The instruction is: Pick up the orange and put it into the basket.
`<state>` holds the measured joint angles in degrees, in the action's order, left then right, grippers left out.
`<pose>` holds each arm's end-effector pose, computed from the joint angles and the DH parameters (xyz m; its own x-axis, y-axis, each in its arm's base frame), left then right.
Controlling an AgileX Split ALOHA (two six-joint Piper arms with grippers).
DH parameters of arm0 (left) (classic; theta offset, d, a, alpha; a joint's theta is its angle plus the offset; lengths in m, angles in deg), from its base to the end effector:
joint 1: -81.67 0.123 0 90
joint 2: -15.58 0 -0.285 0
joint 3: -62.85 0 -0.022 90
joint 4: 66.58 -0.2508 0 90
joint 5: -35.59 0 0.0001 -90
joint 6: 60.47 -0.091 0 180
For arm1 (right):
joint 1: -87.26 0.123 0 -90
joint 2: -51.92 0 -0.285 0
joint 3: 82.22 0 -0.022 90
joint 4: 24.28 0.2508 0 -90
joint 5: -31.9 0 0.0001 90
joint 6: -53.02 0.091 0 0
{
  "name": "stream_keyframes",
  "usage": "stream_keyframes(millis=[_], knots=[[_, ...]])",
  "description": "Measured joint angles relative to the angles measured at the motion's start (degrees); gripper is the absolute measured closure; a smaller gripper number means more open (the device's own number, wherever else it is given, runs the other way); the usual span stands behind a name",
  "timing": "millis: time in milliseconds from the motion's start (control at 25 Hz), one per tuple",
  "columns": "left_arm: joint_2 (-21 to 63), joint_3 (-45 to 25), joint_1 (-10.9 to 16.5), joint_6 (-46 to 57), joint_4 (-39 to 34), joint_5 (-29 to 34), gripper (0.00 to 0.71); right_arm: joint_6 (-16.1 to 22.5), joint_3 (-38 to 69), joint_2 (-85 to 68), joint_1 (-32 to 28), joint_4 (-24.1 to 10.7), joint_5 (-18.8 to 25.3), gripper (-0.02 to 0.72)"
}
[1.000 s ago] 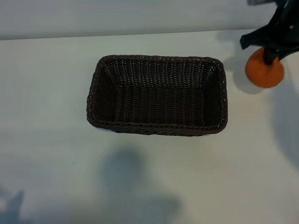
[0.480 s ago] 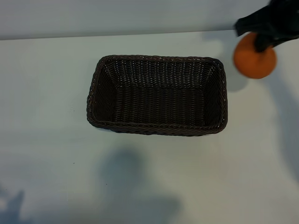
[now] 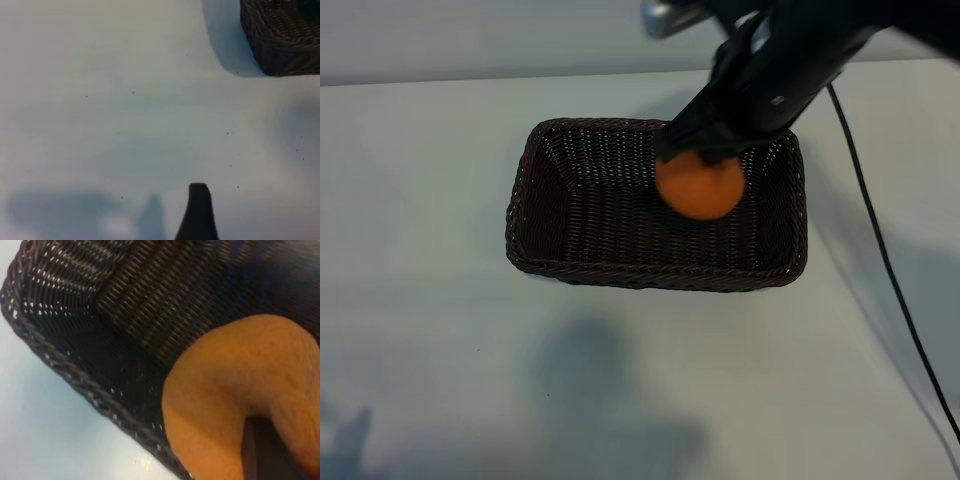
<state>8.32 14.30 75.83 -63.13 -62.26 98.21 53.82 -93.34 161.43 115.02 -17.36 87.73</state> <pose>-0.0084 -0.0053 0.2749 -0.4707 0.0599 -0.8803 0.1656 0.9860 -0.0215 0.3374 0.1879 0.2954 -0.8340 -0.3468 -0.4292 -0.4352 0.8916 0.1252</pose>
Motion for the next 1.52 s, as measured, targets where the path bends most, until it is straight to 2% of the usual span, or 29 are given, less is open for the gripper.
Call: stream_keyframes(millis=[280,480,600,680,760,880,960,1000,1160,1320,1520], knots=[[0.0,0.0,0.0,0.05,0.0,0.0,0.121,-0.25,0.0,11.05,0.28,-2.11,-5.63,0.609],[0.0,0.0,0.0,0.05,0.0,0.0,0.121,-0.3,0.0,15.55,0.28,-2.71,-6.56,0.608],[0.0,0.0,0.0,0.05,0.0,0.0,0.121,-0.24,-0.07,15.62,0.28,-2.71,-6.55,0.568],[0.0,0.0,0.0,0.05,0.0,0.0,0.121,-0.24,-0.32,15.57,0.28,-2.71,-6.35,0.485],[0.0,0.0,0.0,0.05,0.0,0.0,0.121,-0.24,-0.85,15.57,0.28,-2.71,-5.5,0.365],[0.0,0.0,0.0,0.11,0.0,0.0,0.121,-0.02,-2.07,15.05,0.28,-2.65,-3.86,0.141],[0.0,0.0,0.0,0.11,0.0,0.0,0.121,0.15,-3.51,14.66,0.28,-2.65,-2.22,0.037],[0.0,0.0,0.0,0.11,0.0,0.0,0.121,0.21,-4.27,14.37,0.28,-2.65,-0.96,0.017],[0.0,0.0,0.0,0.2,0.0,0.0,0.121,1.04,-9.4,13.3,0.28,-2.9,3.92,0.009],[0.0,0.0,0.0,0.2,0.0,0.0,0.121,3.55,-15.01,12.95,-0.11,-6.08,7.81,0.064],[0.0,0.0,0.0,0.2,0.0,0.0,0.121,4.65,-18.37,12.95,-4.34,-7.29,11.74,0.1]])
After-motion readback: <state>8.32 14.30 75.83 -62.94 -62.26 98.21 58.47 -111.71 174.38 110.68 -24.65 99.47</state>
